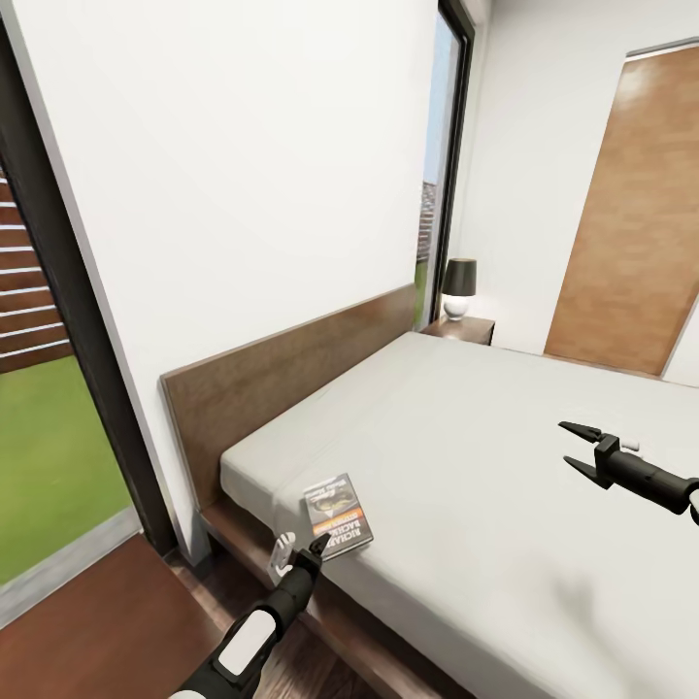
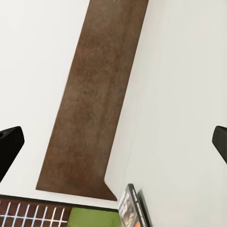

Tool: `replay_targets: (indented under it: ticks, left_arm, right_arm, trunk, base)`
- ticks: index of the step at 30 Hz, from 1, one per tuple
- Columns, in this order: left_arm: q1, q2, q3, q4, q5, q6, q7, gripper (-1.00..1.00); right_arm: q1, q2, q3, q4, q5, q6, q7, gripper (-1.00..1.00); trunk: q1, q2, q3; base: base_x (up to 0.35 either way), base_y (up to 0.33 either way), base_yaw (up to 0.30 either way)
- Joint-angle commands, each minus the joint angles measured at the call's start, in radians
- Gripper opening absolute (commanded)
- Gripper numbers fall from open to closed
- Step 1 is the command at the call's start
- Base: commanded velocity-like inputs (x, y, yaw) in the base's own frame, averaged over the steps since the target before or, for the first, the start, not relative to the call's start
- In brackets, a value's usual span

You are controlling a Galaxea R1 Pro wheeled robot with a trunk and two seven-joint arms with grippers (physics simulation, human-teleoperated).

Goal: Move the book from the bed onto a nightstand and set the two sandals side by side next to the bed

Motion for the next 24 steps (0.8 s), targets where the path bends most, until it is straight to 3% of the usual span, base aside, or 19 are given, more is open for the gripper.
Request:
replay_targets:
  ticks: [1,24]
  left_arm:
    - [-0.001,0.000,0.000,0.000,0.009,0.005,-0.002,1.00]
    - [-0.001,0.000,0.000,0.000,0.008,0.005,-0.002,1.00]
  right_arm:
    - [-0.001,0.000,-0.004,0.000,0.004,0.005,0.004,1.00]
    - [-0.001,0.000,-0.004,0.000,0.005,0.005,0.004,1.00]
  trunk:
    - [0.000,0.000,-0.001]
    - [0.000,0.000,-0.001]
  base:
    - [0.081,-0.051,0.000]
    - [0.017,-0.010,0.000]
